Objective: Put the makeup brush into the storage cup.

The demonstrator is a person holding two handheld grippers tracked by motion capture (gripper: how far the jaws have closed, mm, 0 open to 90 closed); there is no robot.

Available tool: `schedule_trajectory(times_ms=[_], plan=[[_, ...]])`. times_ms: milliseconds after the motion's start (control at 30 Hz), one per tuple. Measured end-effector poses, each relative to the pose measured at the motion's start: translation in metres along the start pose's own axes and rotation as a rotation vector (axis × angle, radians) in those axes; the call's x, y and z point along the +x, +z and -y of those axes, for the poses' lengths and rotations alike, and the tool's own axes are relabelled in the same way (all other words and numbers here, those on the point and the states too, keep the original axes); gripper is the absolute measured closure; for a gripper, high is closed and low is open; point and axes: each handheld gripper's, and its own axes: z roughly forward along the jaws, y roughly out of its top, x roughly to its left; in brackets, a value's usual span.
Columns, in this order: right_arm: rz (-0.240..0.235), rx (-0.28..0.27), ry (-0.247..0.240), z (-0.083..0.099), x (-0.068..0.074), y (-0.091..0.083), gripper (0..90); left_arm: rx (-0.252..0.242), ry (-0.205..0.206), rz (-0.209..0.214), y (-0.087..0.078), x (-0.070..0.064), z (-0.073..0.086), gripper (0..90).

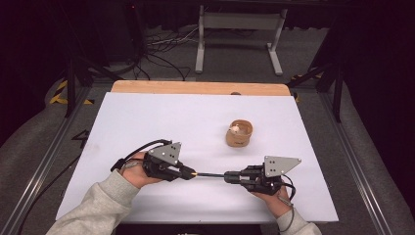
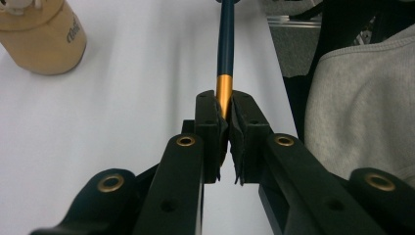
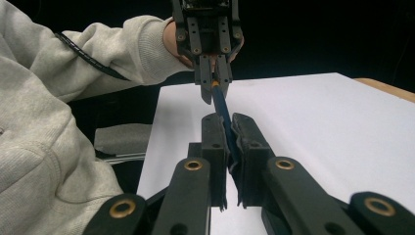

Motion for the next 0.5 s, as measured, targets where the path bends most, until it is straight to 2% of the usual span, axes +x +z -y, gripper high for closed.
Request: schedule_trajectory(times_ms=[267, 500], plan=[[-0.005, 0.025, 0.001, 0.0019, -0.0016, 0.0019, 81.2, 0.017, 0.016, 0.016, -0.0033, -0.002, -0.0027, 84.2], [0.022, 0.076, 0.016, -0.0029, -0.0032, 0.0029, 57.1, 0.069, 0.033, 0.024, -0.0005, -0.0033, -0.0077, 84.4]])
